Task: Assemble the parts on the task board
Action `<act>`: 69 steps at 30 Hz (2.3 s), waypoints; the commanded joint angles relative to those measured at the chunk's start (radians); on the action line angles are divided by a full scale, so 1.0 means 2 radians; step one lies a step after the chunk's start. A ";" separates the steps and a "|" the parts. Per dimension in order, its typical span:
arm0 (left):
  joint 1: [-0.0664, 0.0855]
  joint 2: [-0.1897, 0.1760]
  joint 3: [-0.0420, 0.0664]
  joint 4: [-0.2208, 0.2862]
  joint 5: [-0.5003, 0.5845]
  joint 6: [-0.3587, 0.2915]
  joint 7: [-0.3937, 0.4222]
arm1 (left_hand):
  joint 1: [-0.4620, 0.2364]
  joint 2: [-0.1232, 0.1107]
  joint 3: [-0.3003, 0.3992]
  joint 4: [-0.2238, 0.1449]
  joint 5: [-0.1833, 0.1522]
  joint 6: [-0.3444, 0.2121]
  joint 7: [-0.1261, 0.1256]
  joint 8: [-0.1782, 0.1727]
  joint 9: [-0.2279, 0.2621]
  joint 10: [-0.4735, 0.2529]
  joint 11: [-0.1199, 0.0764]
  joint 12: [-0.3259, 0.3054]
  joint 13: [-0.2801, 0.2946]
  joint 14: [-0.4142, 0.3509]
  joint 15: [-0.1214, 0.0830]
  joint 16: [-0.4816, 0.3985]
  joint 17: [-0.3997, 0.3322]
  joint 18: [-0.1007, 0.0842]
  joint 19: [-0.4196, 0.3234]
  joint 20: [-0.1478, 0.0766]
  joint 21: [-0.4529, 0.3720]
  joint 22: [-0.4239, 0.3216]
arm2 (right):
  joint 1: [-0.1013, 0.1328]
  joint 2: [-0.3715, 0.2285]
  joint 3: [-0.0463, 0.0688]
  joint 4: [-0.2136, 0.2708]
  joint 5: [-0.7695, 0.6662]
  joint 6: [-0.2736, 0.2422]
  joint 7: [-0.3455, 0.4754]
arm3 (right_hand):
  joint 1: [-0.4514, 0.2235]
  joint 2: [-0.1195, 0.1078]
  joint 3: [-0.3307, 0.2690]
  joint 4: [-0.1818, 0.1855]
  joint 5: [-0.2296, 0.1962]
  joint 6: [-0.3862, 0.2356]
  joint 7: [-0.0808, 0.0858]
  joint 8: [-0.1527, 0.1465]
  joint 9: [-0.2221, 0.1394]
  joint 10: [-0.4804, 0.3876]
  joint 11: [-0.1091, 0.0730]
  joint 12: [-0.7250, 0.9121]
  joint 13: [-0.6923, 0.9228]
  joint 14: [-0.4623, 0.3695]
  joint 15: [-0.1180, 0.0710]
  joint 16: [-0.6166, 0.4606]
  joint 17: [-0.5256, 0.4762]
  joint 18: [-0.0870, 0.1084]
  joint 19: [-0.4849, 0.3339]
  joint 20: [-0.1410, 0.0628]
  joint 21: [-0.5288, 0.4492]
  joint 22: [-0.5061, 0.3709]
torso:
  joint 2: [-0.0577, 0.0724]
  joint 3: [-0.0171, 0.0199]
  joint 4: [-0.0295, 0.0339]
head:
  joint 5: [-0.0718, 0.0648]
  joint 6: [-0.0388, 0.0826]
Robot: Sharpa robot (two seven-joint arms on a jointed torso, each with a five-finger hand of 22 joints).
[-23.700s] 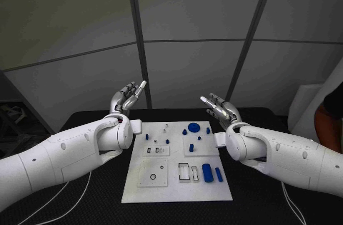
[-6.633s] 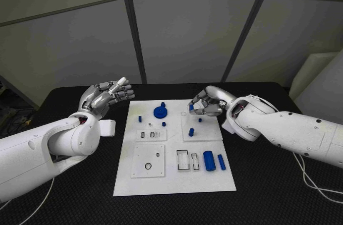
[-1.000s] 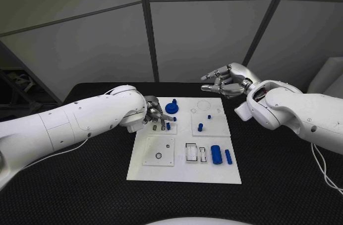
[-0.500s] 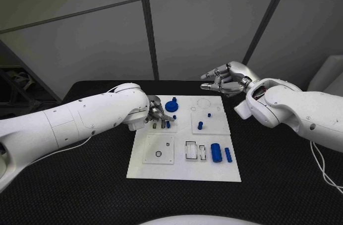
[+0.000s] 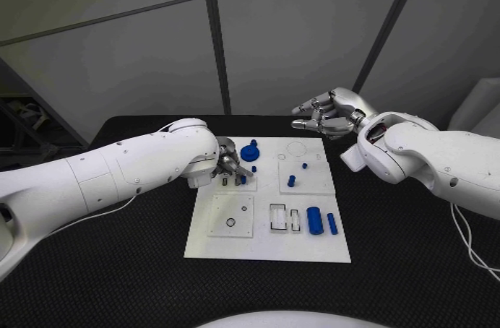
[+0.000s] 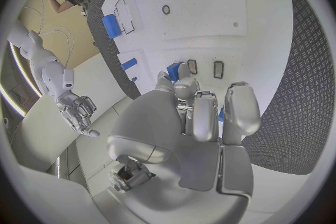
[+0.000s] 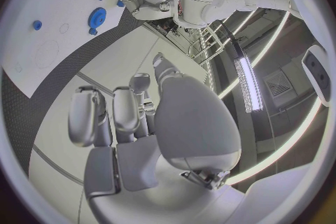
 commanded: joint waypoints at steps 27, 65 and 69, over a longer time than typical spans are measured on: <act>0.002 -0.042 0.001 0.046 -0.004 -0.022 0.002 | 0.055 0.005 0.155 -0.103 0.121 -0.007 -0.002 -0.031 0.072 0.022 -0.003 -0.002 0.050 0.032 -0.001 0.025 0.044 0.003 0.004 -0.003 0.013 0.026 | 0.001 0.005 0.000 -0.007 -0.004 0.007 -0.001 | -0.001 0.004 -0.001 -0.001 0.006 0.005 0.001 -0.002 -0.001 0.004 -0.001 0.004 0.000 0.006 0.000 -0.005 -0.001 0.003 0.002 -0.001 0.000 0.017 | 0.000 0.0002 0.0009 | 0.001 -0.005; 0.000 -0.045 -0.001 0.064 -0.100 -0.014 0.018 | -0.038 -0.052 0.318 -0.147 0.120 0.008 -0.003 -0.051 0.120 0.038 -0.003 0.003 0.083 0.036 -0.001 0.037 0.058 0.001 0.008 -0.002 0.017 0.043 | 0.001 0.015 0.000 -0.015 -0.074 0.009 0.003 | -0.002 0.004 -0.001 -0.001 0.008 0.005 0.001 -0.002 -0.001 0.005 -0.001 0.006 0.001 0.007 -0.001 -0.004 0.001 0.002 0.004 -0.001 0.001 0.018 | 0.001 0.0001 -0.0004 | 0.004 -0.009; 0.000 -0.045 -0.001 0.064 -0.107 -0.009 0.018 | -0.039 -0.053 0.321 -0.149 0.120 0.008 -0.003 -0.051 0.121 0.038 -0.003 0.002 0.083 0.036 -0.001 0.038 0.058 0.001 0.008 -0.002 0.017 0.042 | 0.001 0.015 0.000 -0.016 -0.074 0.009 0.003 | -0.003 0.004 -0.001 0.000 0.008 0.005 0.001 -0.002 -0.001 0.005 -0.001 0.006 0.001 0.007 -0.001 -0.004 0.001 0.002 0.004 -0.001 0.002 0.019 | 0.001 0.0000 -0.0001 | 0.004 -0.009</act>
